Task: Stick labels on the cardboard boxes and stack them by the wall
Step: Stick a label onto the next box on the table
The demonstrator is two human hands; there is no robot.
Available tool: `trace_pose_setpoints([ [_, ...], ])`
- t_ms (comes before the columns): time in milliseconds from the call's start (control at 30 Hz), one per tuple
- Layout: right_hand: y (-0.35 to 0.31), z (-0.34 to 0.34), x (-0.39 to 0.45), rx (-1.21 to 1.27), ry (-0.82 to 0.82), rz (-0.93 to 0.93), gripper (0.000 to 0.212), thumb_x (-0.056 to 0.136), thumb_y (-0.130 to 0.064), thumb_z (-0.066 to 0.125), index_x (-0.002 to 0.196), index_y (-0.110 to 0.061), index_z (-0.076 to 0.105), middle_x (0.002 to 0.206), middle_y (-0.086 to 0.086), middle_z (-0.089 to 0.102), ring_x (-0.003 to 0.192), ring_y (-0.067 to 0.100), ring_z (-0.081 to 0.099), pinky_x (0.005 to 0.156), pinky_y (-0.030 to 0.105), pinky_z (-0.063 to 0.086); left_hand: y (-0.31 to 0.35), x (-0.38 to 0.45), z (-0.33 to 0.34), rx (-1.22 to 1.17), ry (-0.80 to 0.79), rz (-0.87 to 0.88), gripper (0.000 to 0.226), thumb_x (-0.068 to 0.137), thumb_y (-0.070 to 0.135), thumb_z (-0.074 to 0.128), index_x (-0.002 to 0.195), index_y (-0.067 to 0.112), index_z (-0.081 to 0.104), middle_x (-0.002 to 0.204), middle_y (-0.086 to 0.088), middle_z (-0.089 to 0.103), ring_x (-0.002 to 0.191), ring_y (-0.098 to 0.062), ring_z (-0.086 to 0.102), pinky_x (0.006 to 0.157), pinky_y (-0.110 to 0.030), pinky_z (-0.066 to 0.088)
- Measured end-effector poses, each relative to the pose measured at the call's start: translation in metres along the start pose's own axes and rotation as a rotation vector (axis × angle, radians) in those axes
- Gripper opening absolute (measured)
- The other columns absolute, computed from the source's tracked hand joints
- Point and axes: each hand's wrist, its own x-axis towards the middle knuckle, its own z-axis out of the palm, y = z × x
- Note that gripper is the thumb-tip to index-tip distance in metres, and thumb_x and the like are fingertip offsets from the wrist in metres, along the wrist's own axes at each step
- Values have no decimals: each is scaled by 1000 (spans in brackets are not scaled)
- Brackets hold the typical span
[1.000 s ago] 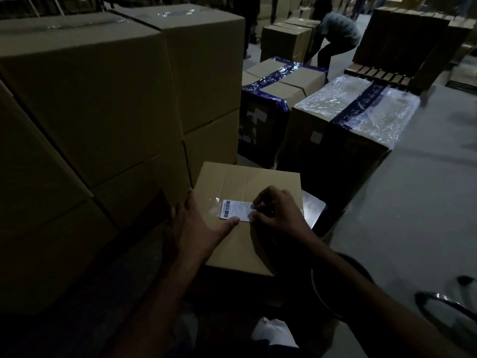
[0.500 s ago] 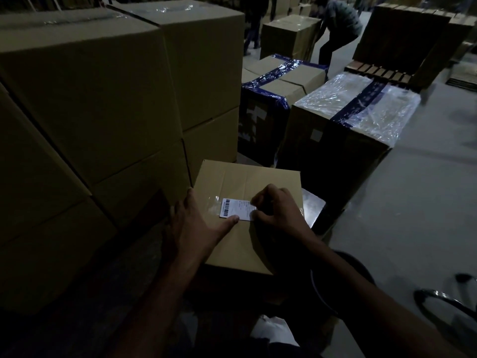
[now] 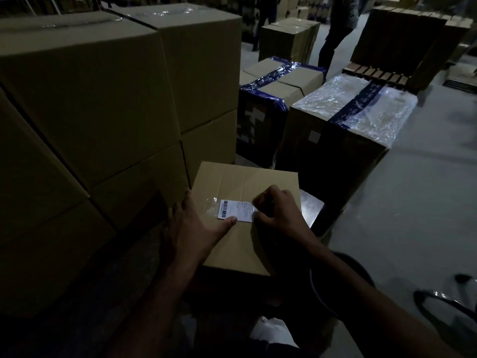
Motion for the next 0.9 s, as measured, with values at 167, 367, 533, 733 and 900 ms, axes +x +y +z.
trace_pose_setpoints([
  [167,-1,-3,8,99,-16,14,30,80,-7,73,83,-23,48,96,4,66,97,18,66,69,27,57,-2,-1,-1,3,0,3,130,60,90,61,159,23,9,161,-9,27,147,-31,23,111,-50,29],
  [367,2,-2,8,72,-53,-16,38,77,-16,74,84,-42,46,102,-4,66,104,23,61,74,37,59,-1,0,-1,3,-11,-1,130,60,90,61,159,24,8,161,-8,27,148,-30,21,113,-50,28],
  [533,-3,0,15,35,-60,-4,34,75,-20,69,80,-41,42,94,-3,67,101,25,63,71,40,60,-2,0,0,5,-13,-4,131,59,90,61,159,24,7,162,-9,25,149,-31,19,113,-51,26],
  [733,-10,-1,14,61,-54,29,28,81,-6,72,88,-18,48,96,2,66,100,17,64,75,32,58,-4,1,1,3,2,0,131,59,91,60,159,23,10,160,-9,28,147,-30,22,112,-50,29],
  [900,-17,9,-2,-121,64,-16,22,80,-16,70,95,-18,54,92,-10,51,98,12,46,77,25,47,-3,1,-1,11,-9,2,131,59,90,61,159,24,8,160,-9,27,147,-31,23,112,-51,29],
])
